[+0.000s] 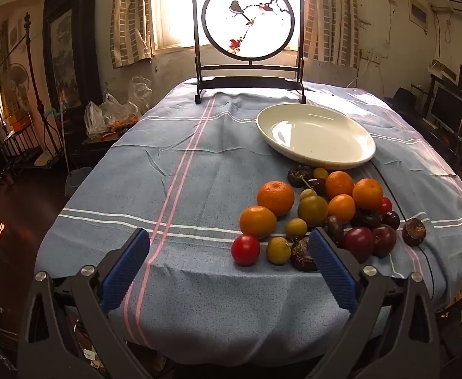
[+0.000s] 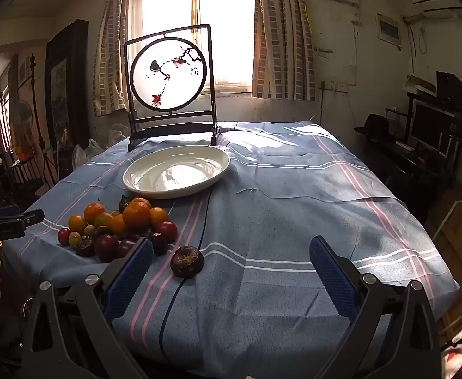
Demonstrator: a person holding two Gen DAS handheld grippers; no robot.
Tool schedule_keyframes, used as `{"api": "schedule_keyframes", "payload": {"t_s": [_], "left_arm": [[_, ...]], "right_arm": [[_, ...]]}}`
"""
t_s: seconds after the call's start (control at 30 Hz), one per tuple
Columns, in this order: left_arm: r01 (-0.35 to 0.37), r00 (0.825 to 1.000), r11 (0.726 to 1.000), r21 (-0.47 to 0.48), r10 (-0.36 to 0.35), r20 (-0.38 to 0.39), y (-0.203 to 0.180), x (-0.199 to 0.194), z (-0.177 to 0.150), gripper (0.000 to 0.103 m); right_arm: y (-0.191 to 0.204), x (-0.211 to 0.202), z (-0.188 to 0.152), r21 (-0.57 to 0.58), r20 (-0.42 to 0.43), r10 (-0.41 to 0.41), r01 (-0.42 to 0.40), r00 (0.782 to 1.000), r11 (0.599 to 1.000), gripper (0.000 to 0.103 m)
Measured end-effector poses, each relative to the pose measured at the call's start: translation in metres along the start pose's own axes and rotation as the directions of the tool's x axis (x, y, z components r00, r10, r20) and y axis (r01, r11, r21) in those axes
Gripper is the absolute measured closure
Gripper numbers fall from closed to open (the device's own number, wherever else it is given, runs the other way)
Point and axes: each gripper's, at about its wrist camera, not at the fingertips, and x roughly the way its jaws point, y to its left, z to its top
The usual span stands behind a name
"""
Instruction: Organize fruits
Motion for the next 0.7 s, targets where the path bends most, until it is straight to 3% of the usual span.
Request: {"api": "schedule_keyframes", "payload": {"t_s": [0.7], "left_arm": [[0.001, 1.0, 1.0, 0.004, -0.001, 0.014, -0.0001, -0.0015, -0.0011, 0.004]], "right_arm": [[0.0084, -0.0001, -0.0029, -0.018, -0.011, 0.015, -0.015, 1.0, 1.0, 0.004]]}}
